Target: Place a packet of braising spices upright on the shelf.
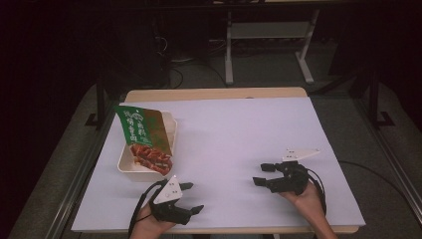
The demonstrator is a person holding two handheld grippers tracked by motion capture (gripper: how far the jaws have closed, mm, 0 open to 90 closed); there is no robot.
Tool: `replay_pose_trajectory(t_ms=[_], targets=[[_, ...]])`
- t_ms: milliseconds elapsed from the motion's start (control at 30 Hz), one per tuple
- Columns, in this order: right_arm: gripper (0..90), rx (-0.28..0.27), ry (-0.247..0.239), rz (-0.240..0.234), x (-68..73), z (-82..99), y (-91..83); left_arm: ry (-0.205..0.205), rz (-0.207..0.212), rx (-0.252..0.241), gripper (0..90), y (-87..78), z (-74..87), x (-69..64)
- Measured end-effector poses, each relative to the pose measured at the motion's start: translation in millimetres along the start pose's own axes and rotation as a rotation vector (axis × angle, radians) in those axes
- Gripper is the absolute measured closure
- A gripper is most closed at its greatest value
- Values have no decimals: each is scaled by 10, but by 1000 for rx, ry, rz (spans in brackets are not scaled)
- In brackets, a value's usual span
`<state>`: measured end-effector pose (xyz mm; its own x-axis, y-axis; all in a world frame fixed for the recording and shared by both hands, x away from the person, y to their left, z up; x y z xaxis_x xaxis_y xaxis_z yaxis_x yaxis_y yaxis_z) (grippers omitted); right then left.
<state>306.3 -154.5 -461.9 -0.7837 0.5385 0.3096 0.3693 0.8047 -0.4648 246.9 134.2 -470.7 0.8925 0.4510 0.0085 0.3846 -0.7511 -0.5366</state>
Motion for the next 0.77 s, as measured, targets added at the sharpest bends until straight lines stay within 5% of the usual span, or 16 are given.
replay_pose_trajectory(t_ms=[767], targets=[[308,-16,-18,53,94,283,-195,-1,3,11,243,13,17,-8]])
Point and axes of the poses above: each handheld gripper's, and its own axes: y roughly forward along the jaws, z roughly out of its underside, x roughly to its left, the point moved 6 cm from there along y, roughly forward along the jaws, and after that the axes turned 3 degrees about -x, right-handed, at the moved point
